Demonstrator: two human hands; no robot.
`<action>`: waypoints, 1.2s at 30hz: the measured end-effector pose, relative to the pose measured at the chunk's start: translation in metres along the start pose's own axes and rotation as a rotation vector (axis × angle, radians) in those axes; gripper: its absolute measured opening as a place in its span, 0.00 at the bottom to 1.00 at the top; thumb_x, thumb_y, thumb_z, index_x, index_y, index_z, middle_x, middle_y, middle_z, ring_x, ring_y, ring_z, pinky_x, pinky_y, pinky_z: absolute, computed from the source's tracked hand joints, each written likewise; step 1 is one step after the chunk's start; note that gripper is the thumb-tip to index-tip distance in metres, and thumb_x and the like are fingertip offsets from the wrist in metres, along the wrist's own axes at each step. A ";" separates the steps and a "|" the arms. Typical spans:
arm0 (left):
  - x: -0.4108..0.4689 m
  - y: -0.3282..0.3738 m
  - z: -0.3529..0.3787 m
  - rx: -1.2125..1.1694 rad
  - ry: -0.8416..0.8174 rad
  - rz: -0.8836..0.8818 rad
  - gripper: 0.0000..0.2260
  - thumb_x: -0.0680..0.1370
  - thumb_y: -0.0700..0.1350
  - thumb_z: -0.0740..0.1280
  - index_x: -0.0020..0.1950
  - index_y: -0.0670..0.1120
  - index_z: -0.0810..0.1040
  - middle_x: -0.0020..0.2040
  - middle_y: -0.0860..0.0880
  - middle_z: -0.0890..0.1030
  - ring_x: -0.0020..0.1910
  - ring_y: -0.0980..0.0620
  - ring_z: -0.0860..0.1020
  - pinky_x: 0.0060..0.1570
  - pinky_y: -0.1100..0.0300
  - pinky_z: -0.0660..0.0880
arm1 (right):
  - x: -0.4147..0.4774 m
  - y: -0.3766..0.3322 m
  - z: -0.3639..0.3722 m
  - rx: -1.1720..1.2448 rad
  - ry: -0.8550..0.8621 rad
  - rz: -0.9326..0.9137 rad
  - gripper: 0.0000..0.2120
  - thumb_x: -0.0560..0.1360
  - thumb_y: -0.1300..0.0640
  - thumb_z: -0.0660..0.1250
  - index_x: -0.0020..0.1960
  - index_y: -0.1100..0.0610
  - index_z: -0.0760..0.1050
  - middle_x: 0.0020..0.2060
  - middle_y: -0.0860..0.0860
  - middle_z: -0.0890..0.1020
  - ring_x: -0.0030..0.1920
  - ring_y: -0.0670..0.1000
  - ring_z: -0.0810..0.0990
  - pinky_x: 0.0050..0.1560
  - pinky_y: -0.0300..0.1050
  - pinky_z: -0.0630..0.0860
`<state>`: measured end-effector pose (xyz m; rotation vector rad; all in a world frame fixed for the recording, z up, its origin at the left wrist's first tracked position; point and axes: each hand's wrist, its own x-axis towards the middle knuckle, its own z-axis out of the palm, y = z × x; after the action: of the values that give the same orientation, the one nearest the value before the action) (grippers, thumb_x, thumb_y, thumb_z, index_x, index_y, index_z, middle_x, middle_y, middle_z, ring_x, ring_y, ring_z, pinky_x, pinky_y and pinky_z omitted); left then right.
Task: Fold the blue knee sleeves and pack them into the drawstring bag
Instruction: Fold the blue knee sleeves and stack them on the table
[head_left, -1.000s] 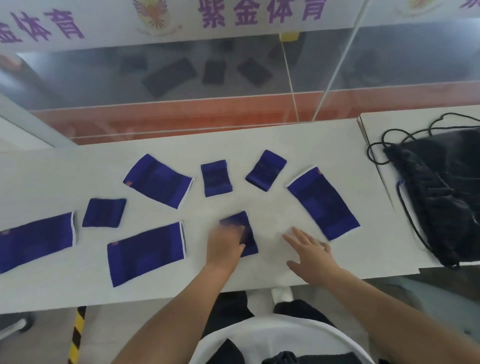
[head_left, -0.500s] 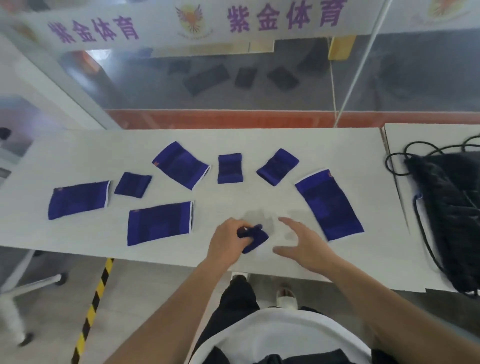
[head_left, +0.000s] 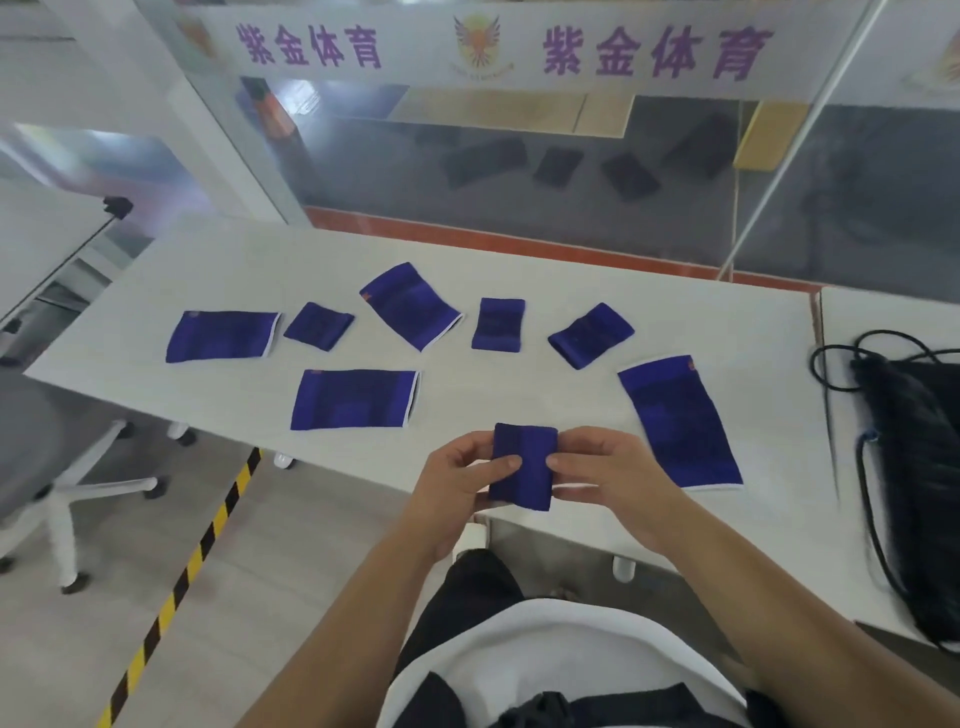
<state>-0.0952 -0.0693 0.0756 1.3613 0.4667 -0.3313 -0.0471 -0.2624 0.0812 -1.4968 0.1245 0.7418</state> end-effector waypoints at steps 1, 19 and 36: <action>0.000 -0.004 0.001 -0.006 0.009 -0.014 0.13 0.76 0.39 0.72 0.60 0.42 0.81 0.57 0.43 0.84 0.54 0.42 0.84 0.53 0.47 0.81 | 0.000 0.004 0.001 0.012 0.018 0.016 0.07 0.76 0.64 0.71 0.54 0.60 0.82 0.49 0.55 0.87 0.48 0.56 0.87 0.52 0.51 0.83; 0.088 -0.038 -0.005 0.472 -0.031 -0.044 0.19 0.77 0.32 0.67 0.65 0.48 0.77 0.61 0.50 0.80 0.51 0.52 0.83 0.52 0.60 0.81 | 0.076 0.054 0.009 -0.277 0.370 0.117 0.12 0.75 0.67 0.69 0.48 0.51 0.78 0.49 0.47 0.81 0.46 0.53 0.84 0.48 0.57 0.84; 0.126 -0.060 -0.021 1.079 -0.232 0.204 0.20 0.78 0.38 0.68 0.70 0.47 0.75 0.64 0.49 0.74 0.62 0.49 0.73 0.63 0.57 0.73 | 0.090 0.087 0.027 -0.778 0.422 0.118 0.18 0.77 0.61 0.69 0.66 0.53 0.76 0.64 0.52 0.73 0.59 0.55 0.76 0.60 0.48 0.76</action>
<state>-0.0180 -0.0546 -0.0418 2.3545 -0.0998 -0.6057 -0.0315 -0.2129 -0.0361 -2.3993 0.2636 0.5778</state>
